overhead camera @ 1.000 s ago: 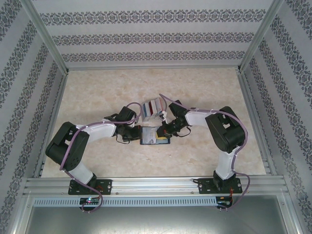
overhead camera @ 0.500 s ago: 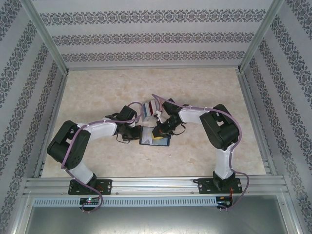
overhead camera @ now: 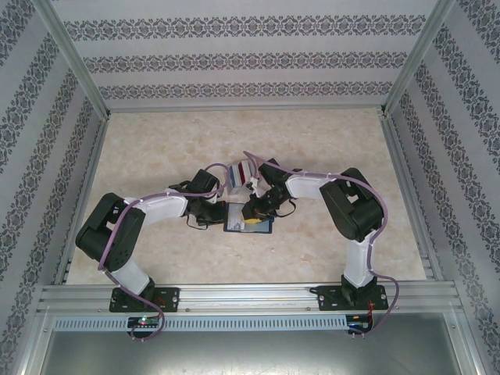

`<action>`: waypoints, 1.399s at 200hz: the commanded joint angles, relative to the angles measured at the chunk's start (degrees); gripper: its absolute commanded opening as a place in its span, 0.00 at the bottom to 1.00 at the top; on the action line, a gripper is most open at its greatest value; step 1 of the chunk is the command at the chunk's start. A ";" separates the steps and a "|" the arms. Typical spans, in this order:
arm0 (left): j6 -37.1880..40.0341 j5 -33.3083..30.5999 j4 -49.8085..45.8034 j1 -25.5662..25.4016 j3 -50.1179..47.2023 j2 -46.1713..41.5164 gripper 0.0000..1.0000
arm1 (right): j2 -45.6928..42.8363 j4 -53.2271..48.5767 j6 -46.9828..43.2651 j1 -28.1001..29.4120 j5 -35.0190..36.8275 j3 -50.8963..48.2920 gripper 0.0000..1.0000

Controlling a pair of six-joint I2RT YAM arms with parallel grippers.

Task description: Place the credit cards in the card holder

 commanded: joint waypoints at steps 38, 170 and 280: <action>-5.24 -1.99 -1.06 -0.19 -1.29 -7.29 0.14 | -12.56 -1.67 -1.73 -0.81 9.09 -5.14 0.33; -4.63 0.53 0.39 -0.37 -0.75 -5.52 0.39 | -21.19 4.66 7.04 3.30 21.64 -15.48 0.52; -3.98 -0.10 -0.03 -0.42 -1.27 -4.79 0.40 | -15.80 8.33 8.18 3.29 17.46 -14.72 0.42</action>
